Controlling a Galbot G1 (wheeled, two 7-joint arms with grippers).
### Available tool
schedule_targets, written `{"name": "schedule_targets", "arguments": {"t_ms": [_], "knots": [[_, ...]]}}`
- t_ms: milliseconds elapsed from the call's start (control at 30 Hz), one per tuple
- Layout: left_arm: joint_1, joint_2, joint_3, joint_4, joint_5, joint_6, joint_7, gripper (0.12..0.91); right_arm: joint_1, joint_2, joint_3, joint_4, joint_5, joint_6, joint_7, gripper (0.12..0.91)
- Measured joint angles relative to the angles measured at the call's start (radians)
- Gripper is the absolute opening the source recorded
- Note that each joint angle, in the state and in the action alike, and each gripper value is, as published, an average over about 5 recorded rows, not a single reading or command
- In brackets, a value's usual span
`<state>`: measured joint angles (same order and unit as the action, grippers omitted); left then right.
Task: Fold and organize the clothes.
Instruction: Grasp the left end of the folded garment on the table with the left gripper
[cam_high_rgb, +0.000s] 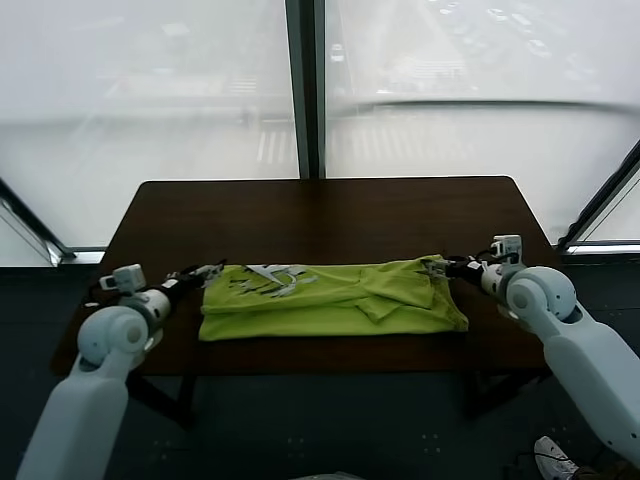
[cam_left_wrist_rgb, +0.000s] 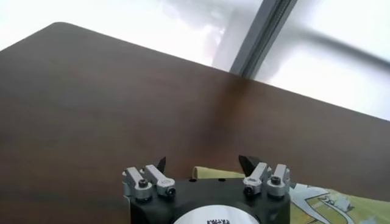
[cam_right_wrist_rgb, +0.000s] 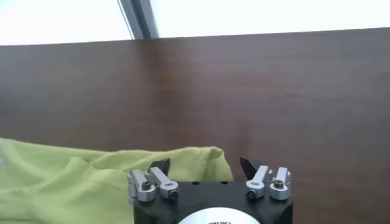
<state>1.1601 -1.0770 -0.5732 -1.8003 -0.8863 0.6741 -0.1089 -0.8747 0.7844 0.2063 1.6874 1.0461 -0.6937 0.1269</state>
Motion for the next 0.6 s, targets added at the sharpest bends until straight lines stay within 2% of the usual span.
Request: {"name": "schedule_targets", "arguments": {"t_ms": [167, 267, 400, 533, 600], "knots": [[-0.007, -0.009, 0.007, 0.014, 0.006, 0.000, 0.000, 0.902, 0.008, 0.015, -0.002, -0.020, -0.008, 0.008, 0.000, 0.802], [-0.007, -0.013, 0.009, 0.020, 0.010, 0.000, 0.000, 0.847, 0.008, 0.020, -0.003, -0.030, -0.013, 0.013, -0.002, 0.726], [-0.004, -0.021, 0.014, 0.022, 0.013, 0.008, 0.000, 0.705, 0.007, 0.026, -0.002, -0.038, -0.020, 0.022, -0.004, 0.523], [-0.006, -0.029, 0.021, 0.023, 0.018, 0.014, 0.001, 0.588, 0.005, 0.027, -0.001, -0.041, -0.022, 0.025, -0.005, 0.277], [-0.006, -0.031, 0.024, 0.024, 0.020, 0.014, 0.001, 0.524, 0.004, 0.026, 0.000, -0.041, -0.022, 0.026, -0.006, 0.208]]}}
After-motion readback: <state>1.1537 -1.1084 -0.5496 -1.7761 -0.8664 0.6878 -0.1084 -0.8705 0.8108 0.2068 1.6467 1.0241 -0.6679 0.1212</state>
